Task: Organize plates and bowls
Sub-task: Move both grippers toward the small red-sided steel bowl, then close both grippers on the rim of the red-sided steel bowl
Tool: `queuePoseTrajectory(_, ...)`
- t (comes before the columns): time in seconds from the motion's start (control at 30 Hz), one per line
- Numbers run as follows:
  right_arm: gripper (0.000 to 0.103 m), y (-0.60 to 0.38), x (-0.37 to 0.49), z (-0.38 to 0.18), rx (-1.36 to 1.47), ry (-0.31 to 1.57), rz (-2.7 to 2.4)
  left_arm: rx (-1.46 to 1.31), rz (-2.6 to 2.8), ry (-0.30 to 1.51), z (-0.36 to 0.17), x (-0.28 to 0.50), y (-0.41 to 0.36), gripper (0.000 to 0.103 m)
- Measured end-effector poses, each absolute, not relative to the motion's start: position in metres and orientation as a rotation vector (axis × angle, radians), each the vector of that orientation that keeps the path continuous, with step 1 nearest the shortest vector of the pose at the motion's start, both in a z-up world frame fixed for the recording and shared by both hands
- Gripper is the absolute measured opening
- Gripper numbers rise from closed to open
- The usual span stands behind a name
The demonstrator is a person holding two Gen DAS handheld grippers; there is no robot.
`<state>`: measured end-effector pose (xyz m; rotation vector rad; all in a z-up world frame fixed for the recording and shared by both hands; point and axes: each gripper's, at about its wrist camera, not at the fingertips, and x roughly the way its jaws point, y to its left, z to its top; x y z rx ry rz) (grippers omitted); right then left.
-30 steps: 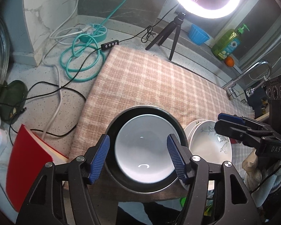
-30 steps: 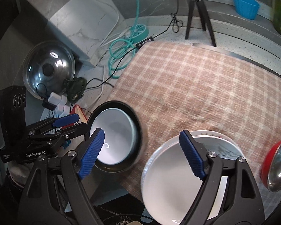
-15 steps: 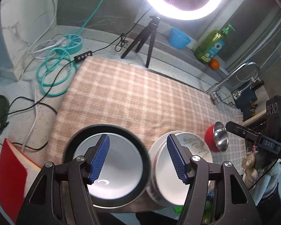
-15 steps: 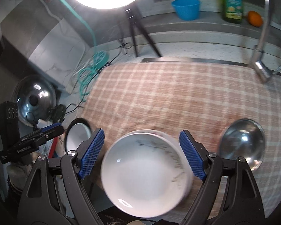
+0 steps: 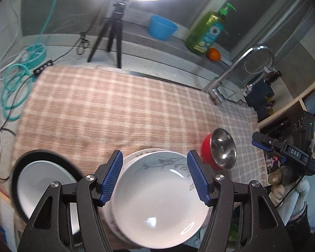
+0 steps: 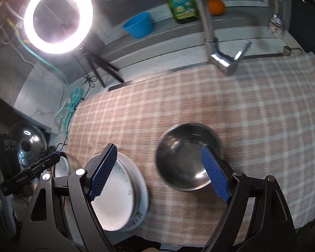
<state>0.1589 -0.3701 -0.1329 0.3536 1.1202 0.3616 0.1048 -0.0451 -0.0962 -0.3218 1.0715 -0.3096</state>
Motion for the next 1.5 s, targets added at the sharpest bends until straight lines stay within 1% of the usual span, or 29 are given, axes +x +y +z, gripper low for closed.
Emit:
queuePoseTrajectory(0.33, 0.085, -0.415, 0.155, -0.161, 0.386, 1.143, 0.316, -0.280, -0.401, 1.107, -0.109, 0.120, -0.109, 0.063)
queuePoseTrajectory(0.67, 0.085, -0.424, 0.153, -0.179, 0.371, 1.161, 0.315, -0.238, -0.451, 1.153, -0.130, 0.135, -0.160, 0.063)
queuePoseTrajectory(0.73, 0.085, -0.424, 0.153, -0.182, 0.366, 1.163, 0.321, -0.233, -0.460, 1.166, -0.136, 0.138, -0.169, 0.061)
queuePoseTrajectory(0.8, 0.082, -0.423, 0.154, -0.186, 0.358, 1.168, 0.323, -0.223, -0.467, 1.177, -0.141, 0.140, -0.176, 0.061)
queuePoseTrajectory(0.83, 0.078, -0.422, 0.155, -0.188, 0.353, 1.172, 0.324, -0.217, -0.470, 1.182, -0.144, 0.141, -0.180, 0.060)
queuePoseTrajectory(0.9, 0.072, -0.420, 0.156, -0.193, 0.342, 1.184, 0.328, -0.211, -0.471, 1.195, -0.149, 0.143, -0.186, 0.056)
queuePoseTrajectory(0.97, 0.057, -0.418, 0.157, -0.199, 0.335, 1.205, 0.339, -0.205, -0.473, 1.201, -0.153, 0.144, -0.190, 0.052)
queuePoseTrajectory(1.0, 0.054, -0.417, 0.157, -0.202, 0.333, 1.214, 0.344, -0.202, -0.474, 1.204, -0.155, 0.144, -0.191, 0.047)
queuePoseTrajectory(1.03, 0.050, -0.416, 0.158, -0.205, 0.329, 1.221, 0.348, -0.199, -0.476, 1.207, -0.156, 0.145, -0.193, 0.045)
queuePoseTrajectory(1.1, 0.049, -0.414, 0.159, -0.208, 0.328, 1.227, 0.351, -0.197, -0.481, 1.213, -0.159, 0.146, -0.195, 0.034)
queuePoseTrajectory(1.13, 0.049, -0.414, 0.160, -0.210, 0.330, 1.230, 0.354, -0.196, -0.483, 1.215, -0.160, 0.147, -0.196, 0.032)
queuePoseTrajectory(1.17, 0.046, -0.414, 0.160, -0.211, 0.332, 1.232, 0.356, -0.195, -0.486, 1.219, -0.162, 0.148, -0.197, 0.029)
queuePoseTrajectory(1.2, 0.043, -0.413, 0.161, -0.212, 0.333, 1.235, 0.359, -0.193, -0.488, 1.221, -0.162, 0.148, -0.197, 0.029)
queuePoseTrajectory(1.23, 0.038, -0.413, 0.162, -0.214, 0.332, 1.239, 0.360, -0.191, -0.489, 1.223, -0.163, 0.148, -0.198, 0.028)
queuePoseTrajectory(1.27, 0.036, -0.412, 0.162, -0.214, 0.333, 1.243, 0.362, -0.189, -0.489, 1.223, -0.164, 0.149, -0.198, 0.026)
queuePoseTrajectory(1.33, 0.034, -0.411, 0.164, -0.216, 0.332, 1.247, 0.363, -0.191, -0.487, 1.227, -0.166, 0.150, -0.199, 0.023)
queuePoseTrajectory(1.37, 0.029, -0.411, 0.164, -0.217, 0.333, 1.250, 0.365, -0.196, -0.489, 1.229, -0.166, 0.150, -0.199, 0.020)
queuePoseTrajectory(1.4, 0.026, -0.411, 0.164, -0.217, 0.333, 1.253, 0.368, -0.195, -0.492, 1.230, -0.167, 0.151, -0.199, 0.018)
queuePoseTrajectory(1.43, 0.022, -0.410, 0.164, -0.217, 0.333, 1.254, 0.369, -0.190, -0.496, 1.229, -0.167, 0.151, -0.200, 0.018)
queuePoseTrajectory(1.47, 0.019, -0.410, 0.164, -0.218, 0.331, 1.254, 0.368, -0.187, -0.499, 1.229, -0.167, 0.151, -0.201, 0.016)
queuePoseTrajectory(1.5, 0.018, -0.409, 0.164, -0.218, 0.330, 1.254, 0.368, -0.188, -0.502, 1.230, -0.167, 0.152, -0.201, 0.015)
